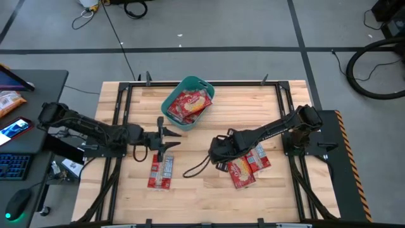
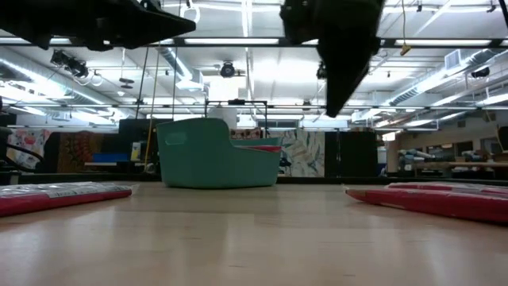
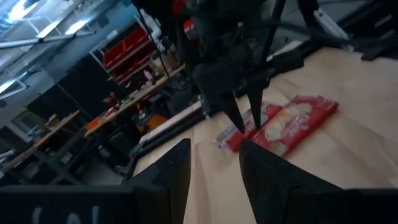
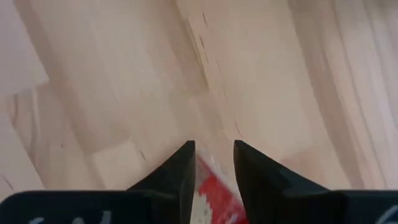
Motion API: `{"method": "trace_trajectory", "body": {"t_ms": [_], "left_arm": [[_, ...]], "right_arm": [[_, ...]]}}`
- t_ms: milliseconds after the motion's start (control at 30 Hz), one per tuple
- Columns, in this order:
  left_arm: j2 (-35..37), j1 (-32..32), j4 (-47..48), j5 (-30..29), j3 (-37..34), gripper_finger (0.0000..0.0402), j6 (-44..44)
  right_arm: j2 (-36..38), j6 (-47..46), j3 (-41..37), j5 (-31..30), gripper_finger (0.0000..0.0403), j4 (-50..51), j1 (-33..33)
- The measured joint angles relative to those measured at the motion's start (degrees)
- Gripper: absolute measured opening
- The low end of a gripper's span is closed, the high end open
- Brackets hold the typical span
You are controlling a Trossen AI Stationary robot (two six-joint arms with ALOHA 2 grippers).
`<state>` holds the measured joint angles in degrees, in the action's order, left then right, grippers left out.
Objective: Sort popcorn bags into baskets
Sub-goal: Put the red popcorn bag into the blue bin
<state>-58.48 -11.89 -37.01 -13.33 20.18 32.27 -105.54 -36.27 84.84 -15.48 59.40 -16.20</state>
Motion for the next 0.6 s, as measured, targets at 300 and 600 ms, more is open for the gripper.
{"method": "trace_trajectory", "body": {"t_ms": [300,600], "left_arm": [[0.00,4.67,-1.27,4.49,0.00,0.0142,-0.13],[0.00,6.03,-1.41,4.59,0.00,0.0142,-2.69]], "right_arm": [[-0.02,-8.76,-0.31,-3.31,0.0159,5.35,-3.03],[-0.09,-22.30,-5.90,-0.60,0.0213,6.48,-4.04]]}}
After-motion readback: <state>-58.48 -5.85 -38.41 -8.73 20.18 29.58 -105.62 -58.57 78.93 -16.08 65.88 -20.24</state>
